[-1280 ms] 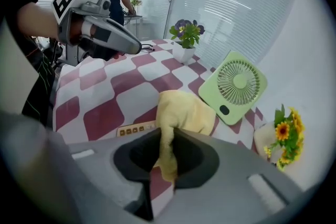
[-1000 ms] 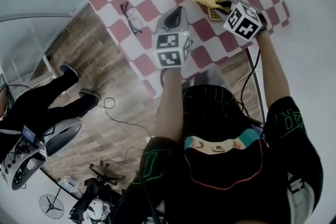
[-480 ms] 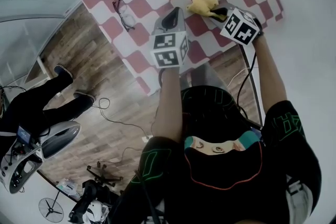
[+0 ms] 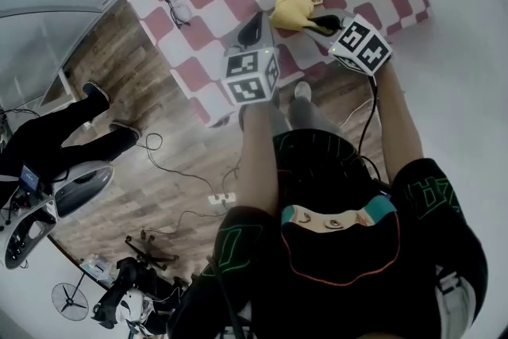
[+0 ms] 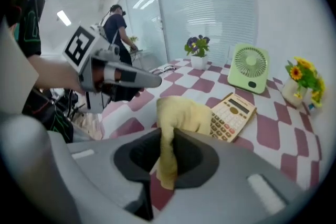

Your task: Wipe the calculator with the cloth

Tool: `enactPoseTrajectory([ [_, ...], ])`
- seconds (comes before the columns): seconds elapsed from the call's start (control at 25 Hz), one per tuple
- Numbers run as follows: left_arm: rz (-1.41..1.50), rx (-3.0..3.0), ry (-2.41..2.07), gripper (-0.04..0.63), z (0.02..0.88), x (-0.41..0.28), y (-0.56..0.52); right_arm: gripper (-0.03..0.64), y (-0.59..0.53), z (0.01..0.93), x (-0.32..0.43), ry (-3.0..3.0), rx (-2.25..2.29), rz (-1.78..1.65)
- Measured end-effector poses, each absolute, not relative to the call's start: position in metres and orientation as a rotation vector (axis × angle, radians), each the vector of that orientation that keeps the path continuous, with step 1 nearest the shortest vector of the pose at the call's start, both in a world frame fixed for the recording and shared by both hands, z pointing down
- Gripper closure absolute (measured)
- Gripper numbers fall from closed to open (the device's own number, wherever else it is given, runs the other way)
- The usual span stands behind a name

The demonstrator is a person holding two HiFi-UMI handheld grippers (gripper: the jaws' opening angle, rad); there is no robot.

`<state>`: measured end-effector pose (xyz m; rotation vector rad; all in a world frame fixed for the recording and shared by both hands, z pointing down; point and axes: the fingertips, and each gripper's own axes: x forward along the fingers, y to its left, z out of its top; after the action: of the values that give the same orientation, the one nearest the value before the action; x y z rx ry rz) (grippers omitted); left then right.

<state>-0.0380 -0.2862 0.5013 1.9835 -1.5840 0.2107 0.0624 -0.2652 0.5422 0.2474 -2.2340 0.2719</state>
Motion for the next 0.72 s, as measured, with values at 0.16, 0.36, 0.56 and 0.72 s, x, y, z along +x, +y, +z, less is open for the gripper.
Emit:
enactPoseTrajectory([
  [0.16,0.189,1.951,-1.649,0.586,0.495,-0.03,-0.269,0.554,-0.266,0.513,0.071,-2.408,0.391,0.443],
  [0.36,0.139,1.945,-1.744,0.586,0.471,-0.02,-0.256,0.555,-0.281,0.465,0.1,-2.574,0.67,0.608],
  [0.56,0.092,1.983,-1.843,0.586,0.438,-0.006,-0.242,0.554,-0.288,0.426,0.139,-2.66,0.904,0.637],
  [0.72,0.071,2.023,-1.927,0.586,0.408,-0.005,-0.237,0.554,-0.291,0.402,0.164,-2.703,1.034,0.585],
])
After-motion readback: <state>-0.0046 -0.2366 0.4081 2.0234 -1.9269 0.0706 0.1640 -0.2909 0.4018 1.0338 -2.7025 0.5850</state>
